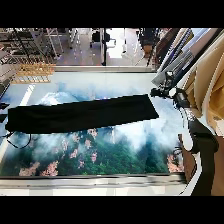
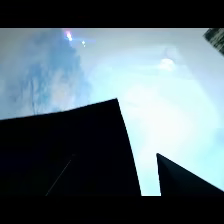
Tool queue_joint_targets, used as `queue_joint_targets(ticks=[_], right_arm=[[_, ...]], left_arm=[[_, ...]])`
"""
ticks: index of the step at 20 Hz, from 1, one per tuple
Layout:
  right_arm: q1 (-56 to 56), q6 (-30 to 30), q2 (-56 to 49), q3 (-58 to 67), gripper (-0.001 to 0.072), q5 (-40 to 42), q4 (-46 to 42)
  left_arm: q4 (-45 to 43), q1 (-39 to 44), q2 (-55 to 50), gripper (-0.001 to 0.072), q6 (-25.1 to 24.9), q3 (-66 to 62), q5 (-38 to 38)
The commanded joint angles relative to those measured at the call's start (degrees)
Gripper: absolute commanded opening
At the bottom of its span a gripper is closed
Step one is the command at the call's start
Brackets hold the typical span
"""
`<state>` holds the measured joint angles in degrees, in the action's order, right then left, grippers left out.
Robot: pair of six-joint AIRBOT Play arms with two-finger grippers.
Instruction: Fold the clothes and pants, and hang the long-sleeved shirts on hangers.
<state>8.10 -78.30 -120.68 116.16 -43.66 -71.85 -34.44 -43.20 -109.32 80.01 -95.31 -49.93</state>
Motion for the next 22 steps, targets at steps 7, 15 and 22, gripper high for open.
queue_joint_targets(ticks=[7,15,22], right_arm=[[10.82,-1.62,5.84,-12.57,0.0514,-39.19,21.57],[7.26,-3.17,10.1,-28.3,0.0592,-25.64,29.09],[1.38,-4.46,6.99,-28.35,0.0246,-9.62,29.49]], left_arm=[[-21.27,-4.63,3.52,0.0571,-0.87,0.0,-31.26],[-25.38,4.15,2.32,0.0577,5.42,4.63,-17.09],[-24.61,5.6,-2.03,0.0155,10.67,4.63,-13.09]])
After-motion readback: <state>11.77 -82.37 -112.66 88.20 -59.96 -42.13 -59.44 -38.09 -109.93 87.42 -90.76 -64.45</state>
